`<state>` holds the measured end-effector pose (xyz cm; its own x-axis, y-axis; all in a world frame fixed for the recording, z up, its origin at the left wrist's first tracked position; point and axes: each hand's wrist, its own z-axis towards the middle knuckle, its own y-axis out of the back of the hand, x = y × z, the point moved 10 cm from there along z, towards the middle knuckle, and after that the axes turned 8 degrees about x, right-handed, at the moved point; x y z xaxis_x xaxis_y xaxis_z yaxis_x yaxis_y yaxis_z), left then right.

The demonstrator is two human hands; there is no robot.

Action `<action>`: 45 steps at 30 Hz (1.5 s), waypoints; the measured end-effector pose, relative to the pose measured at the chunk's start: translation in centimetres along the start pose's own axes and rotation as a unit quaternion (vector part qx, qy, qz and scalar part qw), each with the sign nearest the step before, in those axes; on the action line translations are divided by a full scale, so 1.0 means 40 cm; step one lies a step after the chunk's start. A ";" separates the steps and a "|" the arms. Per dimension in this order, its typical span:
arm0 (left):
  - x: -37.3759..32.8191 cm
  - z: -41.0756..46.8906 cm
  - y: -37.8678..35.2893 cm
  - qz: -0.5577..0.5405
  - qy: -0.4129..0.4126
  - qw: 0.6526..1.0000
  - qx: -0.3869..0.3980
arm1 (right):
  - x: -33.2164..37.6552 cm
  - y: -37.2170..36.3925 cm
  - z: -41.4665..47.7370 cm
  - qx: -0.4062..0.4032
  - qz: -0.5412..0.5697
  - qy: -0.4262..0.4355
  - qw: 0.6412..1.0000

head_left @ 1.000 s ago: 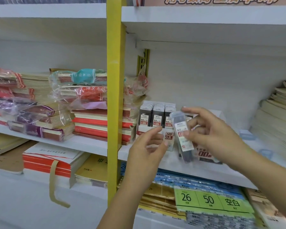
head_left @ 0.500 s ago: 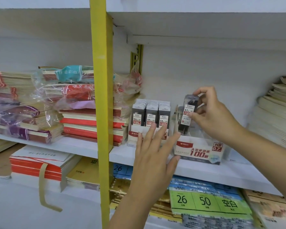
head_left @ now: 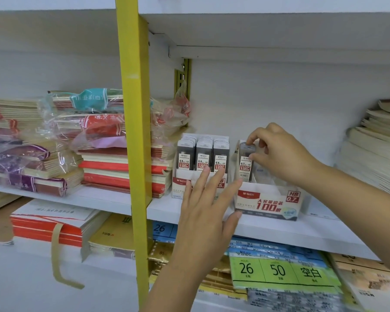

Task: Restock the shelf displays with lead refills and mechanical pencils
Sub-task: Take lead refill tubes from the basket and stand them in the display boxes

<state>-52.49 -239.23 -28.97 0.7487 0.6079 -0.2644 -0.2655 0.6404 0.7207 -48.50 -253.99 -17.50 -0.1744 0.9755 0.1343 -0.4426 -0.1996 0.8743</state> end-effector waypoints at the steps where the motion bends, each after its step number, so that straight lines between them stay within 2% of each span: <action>1: 0.000 -0.001 0.000 0.001 -0.002 1.000 0.002 | 0.001 0.002 -0.002 0.005 -0.002 -0.001 1.000; 5: -0.003 -0.005 0.002 0.002 -0.010 1.000 0.012 | 0.005 0.025 -0.030 0.003 0.019 -0.003 1.000; 8: -0.017 -0.022 0.015 -0.013 -0.015 1.000 0.004 | 0.019 0.079 -0.094 -0.052 0.061 0.007 0.997; 10: -0.030 -0.049 0.035 -0.037 -0.010 0.999 -0.021 | 0.039 0.122 -0.177 -0.104 0.149 0.033 0.983; 12: -0.049 -0.096 0.050 -0.058 -0.019 0.997 -0.052 | 0.056 0.117 -0.275 -0.104 0.244 0.062 0.962; 14: -0.073 -0.156 0.033 -0.072 -0.031 0.996 -0.039 | 0.056 0.045 -0.364 -0.041 0.311 0.055 0.948; 15: -0.082 -0.192 0.001 -0.079 -0.035 0.996 -0.006 | 0.044 -0.014 -0.404 0.005 0.334 0.032 0.942; 17: -0.071 -0.290 -0.116 -0.102 -0.016 0.987 0.122 | 0.005 -0.173 -0.489 0.108 0.336 -0.031 0.935; 18: -0.053 -0.359 -0.191 -0.112 0.007 0.972 0.206 | -0.016 -0.268 -0.543 0.168 0.326 -0.067 0.928; 20: -0.008 -0.520 -0.339 -0.119 0.056 0.925 0.355 | -0.061 -0.461 -0.678 0.278 0.314 -0.137 0.897; 21: 0.015 -0.601 -0.402 -0.124 0.083 0.902 0.405 | -0.087 -0.552 -0.754 0.315 0.313 -0.172 0.879; 23: 0.053 -0.739 -0.494 -0.156 0.153 0.866 0.450 | -0.137 -0.714 -0.903 0.363 0.310 -0.236 0.846; 27: 0.112 -0.949 -0.623 -0.182 0.282 0.809 0.483 | -0.185 -0.957 -1.160 0.433 0.323 -0.354 0.764; 30: 0.152 -1.043 -0.683 -0.177 0.337 0.777 0.501 | -0.198 -1.059 -1.255 0.440 0.334 -0.397 0.733; 32: 0.175 -1.077 -0.713 -0.161 0.342 0.771 0.512 | -0.212 -1.102 -1.274 0.429 0.317 -0.408 0.741; 36: 0.193 -1.096 -0.760 -0.135 0.327 0.776 0.522 | -0.219 -1.151 -1.274 0.405 0.257 -0.399 0.781; 42: 0.175 -1.092 -0.840 -0.132 0.301 0.781 0.531 | -0.192 -1.190 -1.278 0.413 0.231 -0.359 0.804; 45: 0.177 -1.090 -0.862 -0.092 0.296 0.779 0.545 | -0.202 -1.182 -1.272 0.401 0.222 -0.347 0.819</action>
<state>-64.52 -236.56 -83.63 0.2158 0.8693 -0.4447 0.7289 0.1596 0.6658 -70.90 -257.19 -83.66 0.5028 0.6973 0.5109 0.2965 -0.6943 0.6558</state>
